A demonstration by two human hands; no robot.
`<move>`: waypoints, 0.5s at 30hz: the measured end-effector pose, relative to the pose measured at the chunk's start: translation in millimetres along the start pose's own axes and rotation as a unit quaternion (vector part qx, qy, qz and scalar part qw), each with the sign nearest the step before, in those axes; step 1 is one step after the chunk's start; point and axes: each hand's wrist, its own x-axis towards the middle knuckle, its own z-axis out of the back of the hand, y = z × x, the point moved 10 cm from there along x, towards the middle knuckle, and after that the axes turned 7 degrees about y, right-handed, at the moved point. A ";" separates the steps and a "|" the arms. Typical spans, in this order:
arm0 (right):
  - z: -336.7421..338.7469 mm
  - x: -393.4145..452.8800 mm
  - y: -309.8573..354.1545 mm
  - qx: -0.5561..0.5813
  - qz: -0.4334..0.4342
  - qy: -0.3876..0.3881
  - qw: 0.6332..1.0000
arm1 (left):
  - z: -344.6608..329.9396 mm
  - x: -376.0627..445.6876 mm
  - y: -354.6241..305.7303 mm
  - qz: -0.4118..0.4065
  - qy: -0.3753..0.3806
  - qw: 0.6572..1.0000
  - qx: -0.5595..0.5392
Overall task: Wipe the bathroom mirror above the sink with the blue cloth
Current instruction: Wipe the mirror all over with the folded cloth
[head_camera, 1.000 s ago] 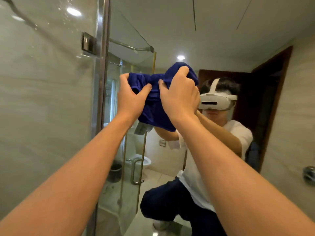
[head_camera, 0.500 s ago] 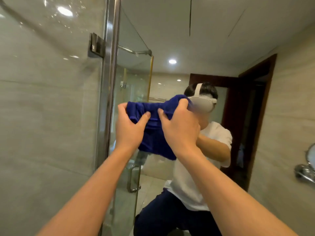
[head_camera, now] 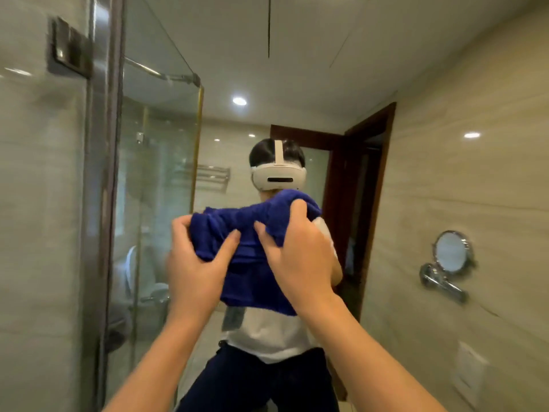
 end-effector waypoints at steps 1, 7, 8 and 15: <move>6.0 -17.4 -18.7 -0.015 -0.009 0.004 1.000 | -16.3 -21.5 0.8 0.005 0.006 1.000 0.007; 64.1 -12.3 -103.7 0.015 -0.101 0.018 0.995 | -99.6 -35.6 -54.6 -0.025 0.038 0.999 0.016; 77.7 1.7 -111.7 0.020 -0.108 0.004 0.994 | -112.9 -26.6 -71.7 -0.036 0.044 0.998 0.015; 145.5 35.7 -174.4 0.051 -0.165 -0.057 0.983 | -193.5 -5.9 -136.1 -0.075 0.055 0.995 0.043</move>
